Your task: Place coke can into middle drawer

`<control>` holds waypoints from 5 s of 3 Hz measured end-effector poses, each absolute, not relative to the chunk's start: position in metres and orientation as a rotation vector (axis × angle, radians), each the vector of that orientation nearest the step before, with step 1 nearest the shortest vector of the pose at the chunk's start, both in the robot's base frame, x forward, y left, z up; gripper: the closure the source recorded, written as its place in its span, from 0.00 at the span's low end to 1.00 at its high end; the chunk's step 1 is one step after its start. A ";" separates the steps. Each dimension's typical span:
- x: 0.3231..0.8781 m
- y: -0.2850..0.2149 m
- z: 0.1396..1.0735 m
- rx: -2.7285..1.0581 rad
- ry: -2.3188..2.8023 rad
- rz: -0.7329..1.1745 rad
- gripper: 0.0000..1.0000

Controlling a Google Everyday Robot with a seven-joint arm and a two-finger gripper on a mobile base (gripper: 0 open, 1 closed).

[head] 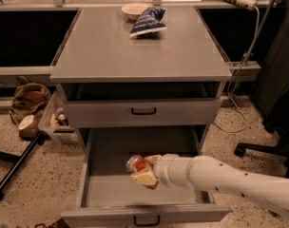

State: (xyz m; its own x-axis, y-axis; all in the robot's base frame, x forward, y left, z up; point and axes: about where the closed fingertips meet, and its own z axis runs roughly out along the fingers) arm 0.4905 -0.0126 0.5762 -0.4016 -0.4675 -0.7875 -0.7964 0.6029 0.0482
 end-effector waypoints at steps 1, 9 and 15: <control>0.491 -0.013 0.577 -0.994 2.063 0.546 1.00; 0.581 0.006 0.420 -0.879 2.226 0.648 1.00; 0.578 0.008 0.403 -0.884 2.244 0.671 0.00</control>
Offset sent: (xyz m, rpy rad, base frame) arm 0.0266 -0.0123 -0.0294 0.1786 0.0169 -0.0955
